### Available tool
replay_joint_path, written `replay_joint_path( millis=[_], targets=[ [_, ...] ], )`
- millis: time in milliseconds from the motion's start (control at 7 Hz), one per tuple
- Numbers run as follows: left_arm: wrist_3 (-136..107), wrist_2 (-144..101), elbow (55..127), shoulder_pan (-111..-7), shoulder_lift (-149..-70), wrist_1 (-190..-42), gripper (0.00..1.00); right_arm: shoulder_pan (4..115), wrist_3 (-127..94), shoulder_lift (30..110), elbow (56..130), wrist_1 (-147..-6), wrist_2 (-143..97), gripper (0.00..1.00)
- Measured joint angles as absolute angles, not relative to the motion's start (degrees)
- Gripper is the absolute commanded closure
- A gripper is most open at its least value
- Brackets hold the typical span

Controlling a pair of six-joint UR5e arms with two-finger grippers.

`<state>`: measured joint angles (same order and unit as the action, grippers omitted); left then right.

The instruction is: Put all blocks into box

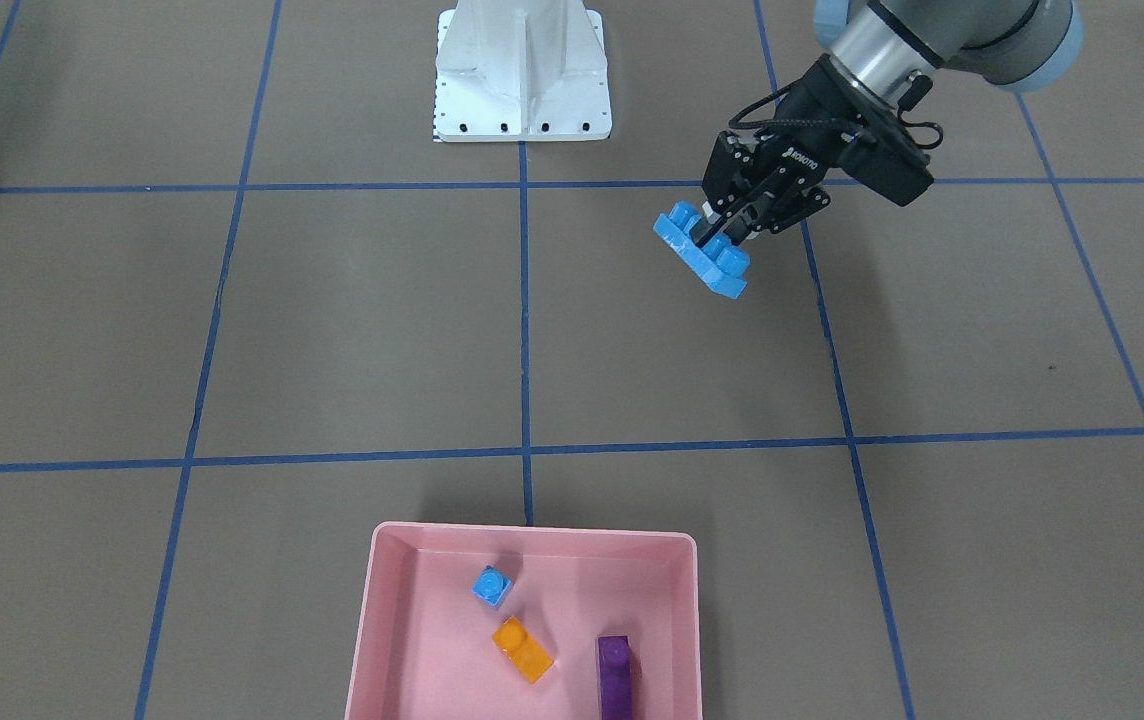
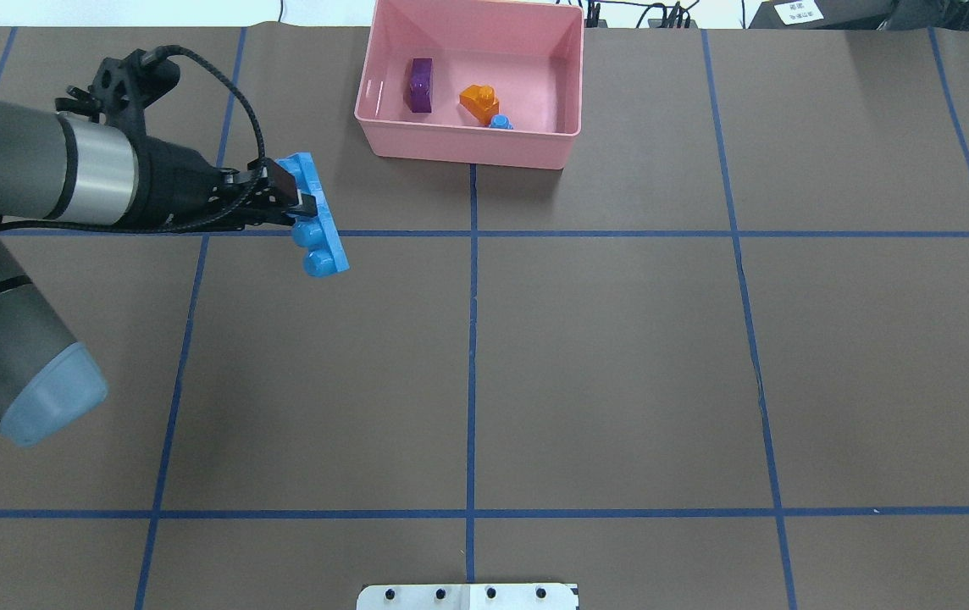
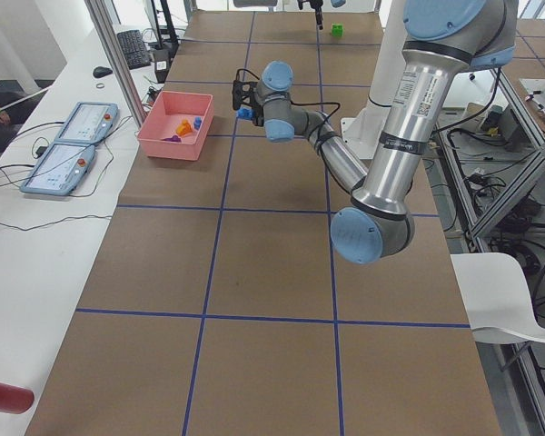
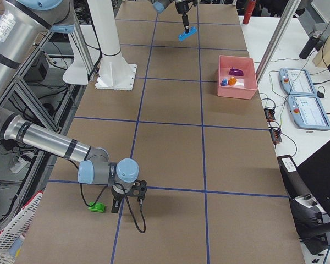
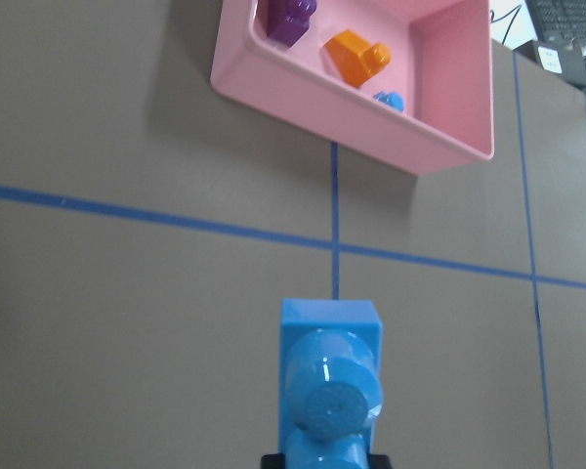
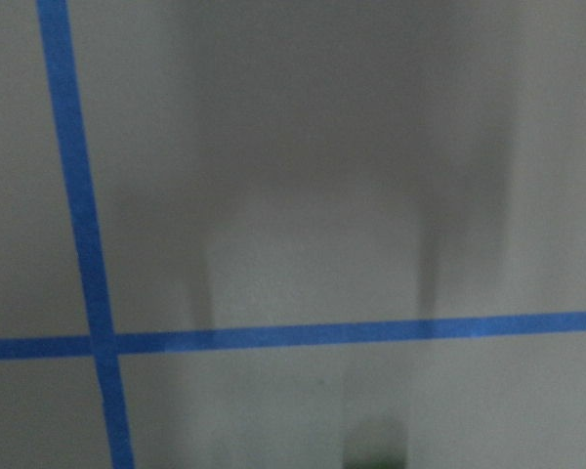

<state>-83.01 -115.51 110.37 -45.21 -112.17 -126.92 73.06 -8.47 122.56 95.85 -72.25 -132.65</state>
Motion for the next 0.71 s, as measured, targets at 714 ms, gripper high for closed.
replay_joint_path(
  millis=[714],
  targets=[
    [-86.06, -110.69, 102.27, -45.00, -122.72, -126.82, 1.00, 71.68, -3.06, 124.27, 91.05, -72.18, -135.27, 0.00]
  ],
)
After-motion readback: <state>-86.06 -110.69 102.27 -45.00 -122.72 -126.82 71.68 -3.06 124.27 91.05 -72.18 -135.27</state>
